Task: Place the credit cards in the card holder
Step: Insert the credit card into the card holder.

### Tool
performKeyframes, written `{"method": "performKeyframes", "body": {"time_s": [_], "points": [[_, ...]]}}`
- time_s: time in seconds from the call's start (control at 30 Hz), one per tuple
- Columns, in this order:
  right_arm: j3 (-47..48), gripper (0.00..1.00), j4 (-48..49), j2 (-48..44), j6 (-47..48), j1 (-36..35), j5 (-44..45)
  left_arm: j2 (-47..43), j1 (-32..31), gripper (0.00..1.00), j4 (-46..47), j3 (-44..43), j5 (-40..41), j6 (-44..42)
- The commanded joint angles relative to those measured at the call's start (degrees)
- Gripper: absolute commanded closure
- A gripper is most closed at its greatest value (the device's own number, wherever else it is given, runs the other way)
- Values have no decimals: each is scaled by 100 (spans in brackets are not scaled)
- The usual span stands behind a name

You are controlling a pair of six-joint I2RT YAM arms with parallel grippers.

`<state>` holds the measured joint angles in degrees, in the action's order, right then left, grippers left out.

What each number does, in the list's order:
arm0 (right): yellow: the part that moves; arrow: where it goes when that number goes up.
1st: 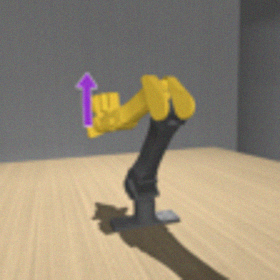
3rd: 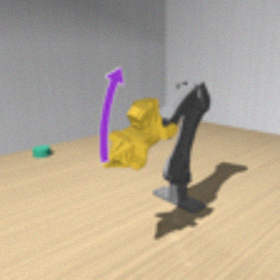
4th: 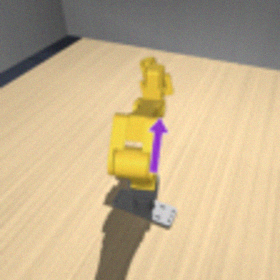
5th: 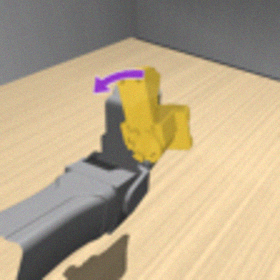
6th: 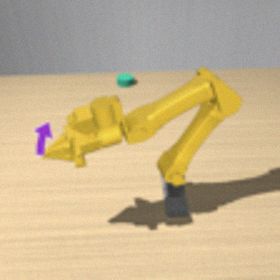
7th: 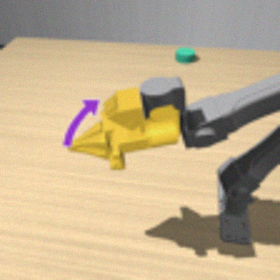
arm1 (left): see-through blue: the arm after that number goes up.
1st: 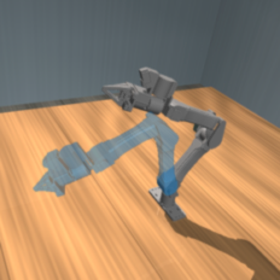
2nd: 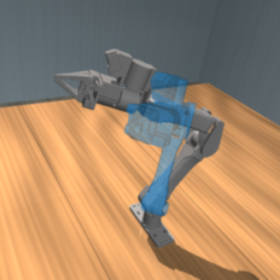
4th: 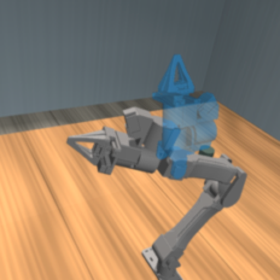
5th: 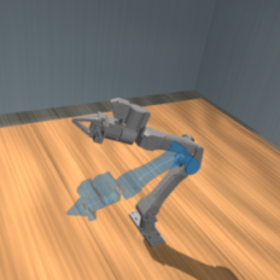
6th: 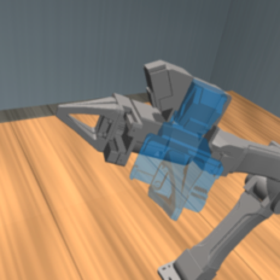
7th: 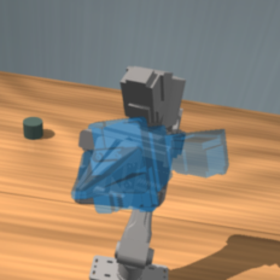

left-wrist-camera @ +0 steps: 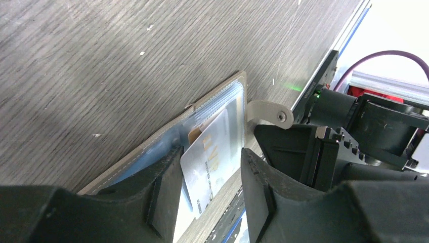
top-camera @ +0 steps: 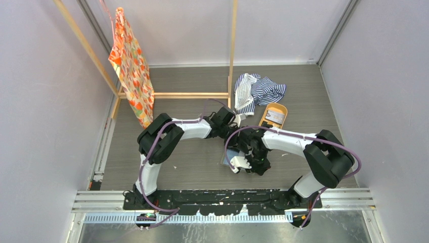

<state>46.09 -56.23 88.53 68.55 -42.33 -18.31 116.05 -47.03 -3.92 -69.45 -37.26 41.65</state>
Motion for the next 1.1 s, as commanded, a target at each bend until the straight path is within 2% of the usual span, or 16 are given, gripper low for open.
{"method": "performKeyframes", "body": {"time_s": [0.0,0.5,0.63,1.07], "points": [[-22,99,831,190,99,-8,348,-187,27,52,-553,-183,404,-341],[71,99,812,181,-22,-4,221,-337,-111,48,-1448,-568,1348,-712],[136,99,762,172,-106,20,39,-471,-123,43,-1506,-575,1647,-740],[285,99,612,41,-169,258,-447,-821,-114,40,-1356,-593,2349,-848]]}}
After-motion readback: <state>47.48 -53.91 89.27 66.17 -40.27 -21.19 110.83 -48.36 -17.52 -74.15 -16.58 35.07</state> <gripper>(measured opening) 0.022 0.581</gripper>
